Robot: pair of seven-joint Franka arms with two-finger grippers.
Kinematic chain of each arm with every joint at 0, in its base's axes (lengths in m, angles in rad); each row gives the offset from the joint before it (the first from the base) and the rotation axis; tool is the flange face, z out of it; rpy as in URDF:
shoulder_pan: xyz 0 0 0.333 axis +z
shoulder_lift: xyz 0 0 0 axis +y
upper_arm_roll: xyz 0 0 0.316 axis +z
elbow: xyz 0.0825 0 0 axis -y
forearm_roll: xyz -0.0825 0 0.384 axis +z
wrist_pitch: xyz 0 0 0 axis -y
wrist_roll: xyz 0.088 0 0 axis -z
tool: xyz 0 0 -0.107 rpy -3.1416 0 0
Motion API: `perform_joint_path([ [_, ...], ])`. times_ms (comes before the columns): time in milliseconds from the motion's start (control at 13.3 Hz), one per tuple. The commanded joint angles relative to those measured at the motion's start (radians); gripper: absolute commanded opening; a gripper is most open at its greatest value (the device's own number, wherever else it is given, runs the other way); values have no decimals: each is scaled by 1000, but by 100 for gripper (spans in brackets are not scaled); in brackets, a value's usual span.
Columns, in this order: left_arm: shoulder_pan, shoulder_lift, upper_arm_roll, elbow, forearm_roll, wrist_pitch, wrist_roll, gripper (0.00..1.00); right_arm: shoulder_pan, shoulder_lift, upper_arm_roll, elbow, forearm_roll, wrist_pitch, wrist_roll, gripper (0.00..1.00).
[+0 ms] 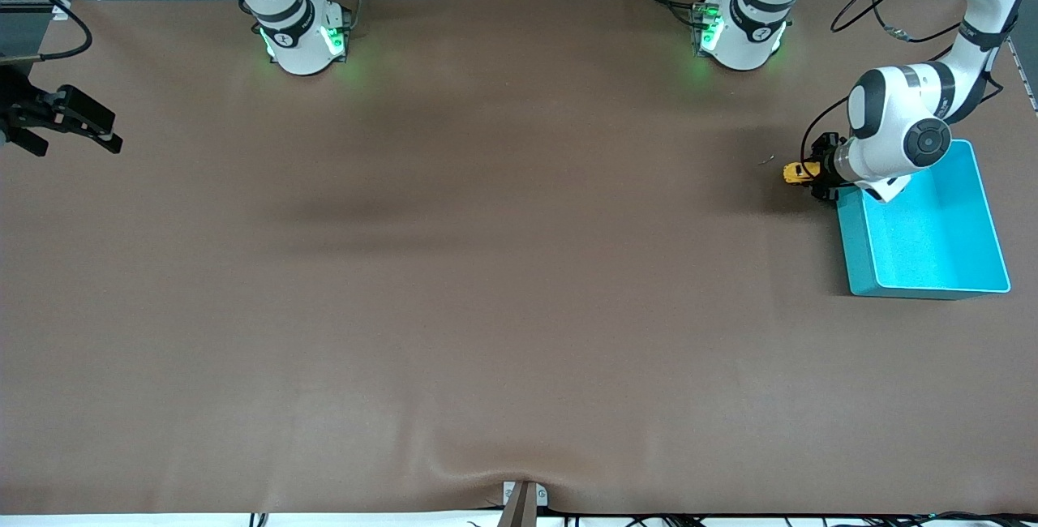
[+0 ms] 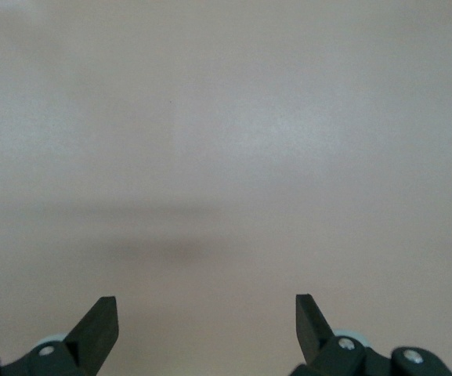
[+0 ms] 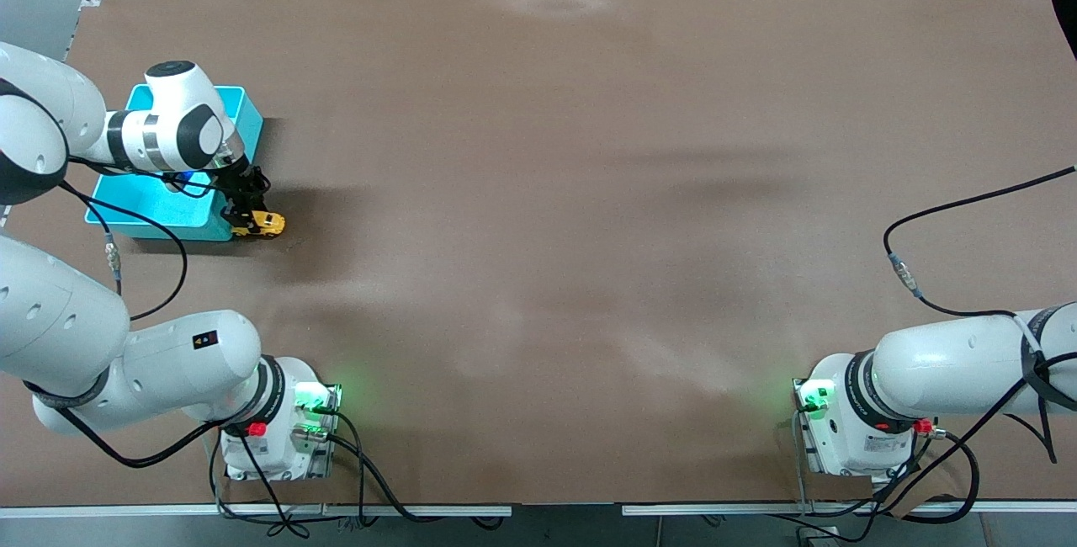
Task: Wind and store yellow beetle car
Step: 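Lift the car with the left gripper over the teal box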
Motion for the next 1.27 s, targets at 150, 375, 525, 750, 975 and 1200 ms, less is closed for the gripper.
perform_joint_path([
  [150, -38, -48, -10, 15, 27, -4, -72, 0, 22, 5, -15, -9, 2, 9, -6, 100],
  [375, -101, -73, -16, 31, 14, -8, -104, 0, 22, 5, -13, -9, 2, 6, -5, 100],
  [525, -145, -88, -19, 48, 12, -37, -110, 0, 24, 5, -13, -9, 2, 9, -5, 100],
  [750, -179, -100, -22, 131, 13, -146, -86, 0, 28, 5, -13, -7, 2, 11, -3, 100],
  [975, -181, -103, -31, 220, 20, -255, 43, 0, 30, 5, -13, -9, 2, 9, -3, 100],
  [1200, -155, -109, -21, 301, 26, -350, 320, 0, 31, 6, -13, -9, 2, 6, -3, 100],
])
